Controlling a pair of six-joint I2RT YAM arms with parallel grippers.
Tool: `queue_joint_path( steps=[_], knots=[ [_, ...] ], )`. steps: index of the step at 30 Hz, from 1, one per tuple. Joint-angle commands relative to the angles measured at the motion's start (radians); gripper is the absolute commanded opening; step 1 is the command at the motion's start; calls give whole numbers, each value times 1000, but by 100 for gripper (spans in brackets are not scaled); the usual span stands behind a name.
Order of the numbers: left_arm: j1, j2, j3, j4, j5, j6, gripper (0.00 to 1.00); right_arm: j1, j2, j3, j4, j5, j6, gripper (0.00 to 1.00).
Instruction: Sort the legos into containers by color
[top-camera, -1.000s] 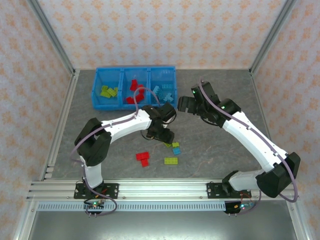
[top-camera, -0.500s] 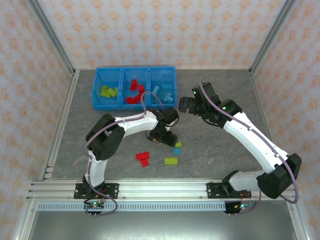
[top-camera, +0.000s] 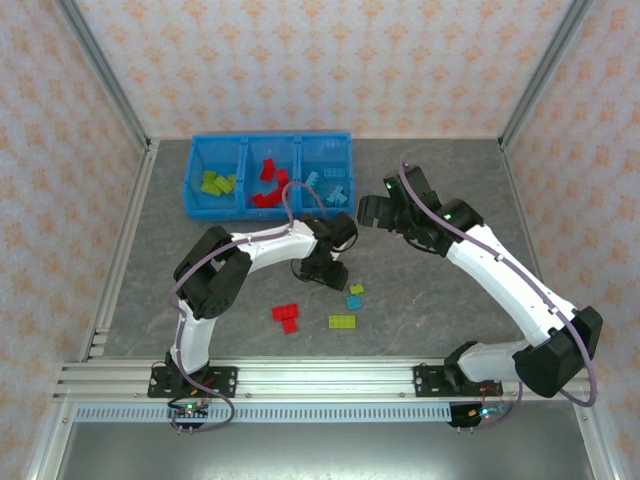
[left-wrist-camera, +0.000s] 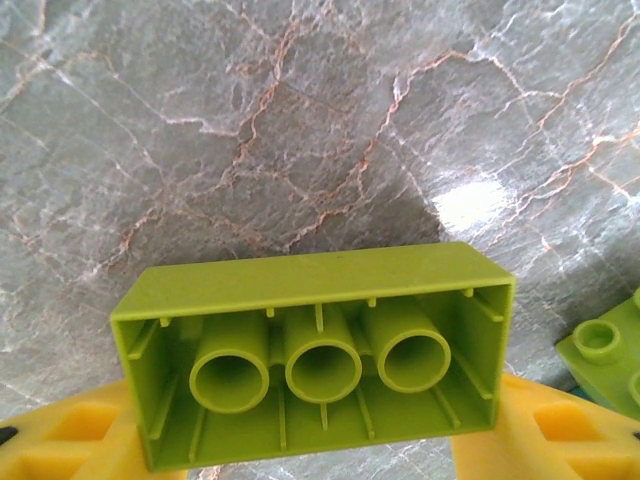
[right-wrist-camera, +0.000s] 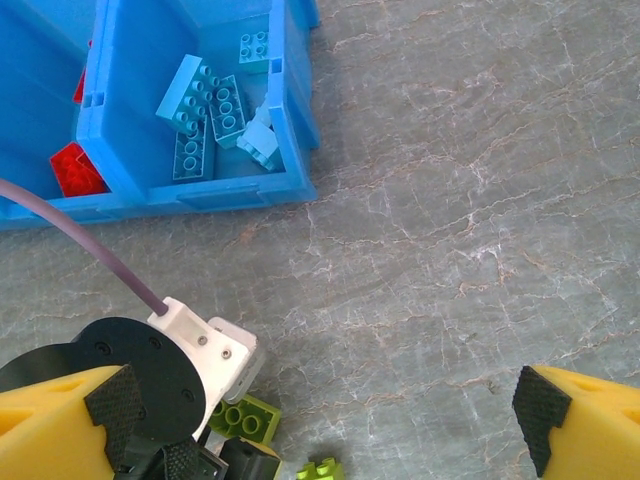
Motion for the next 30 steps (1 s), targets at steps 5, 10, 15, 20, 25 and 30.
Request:
queue_joint_path(
  steps=[5,10,15,20,25,30],
  knots=[
    [18,-1,3,100,-73,9,55,-5,-19,-5,-23,26,2,98],
    [72,-102,-57,134,-69,-5,51,-5,-21,-6,-17,25,2,98],
    [124,-222,-87,120,-75,7,50,-5,-14,-9,-9,16,8,98],
    [222,-356,-69,103,-96,11,50,-5,-13,-8,-7,16,7,98],
    [387,-419,39,58,-195,26,50,-4,-9,-6,-2,11,7,98],
    [586,-320,195,35,-287,-2,51,-5,-4,-4,1,-1,10,98]
  ],
)
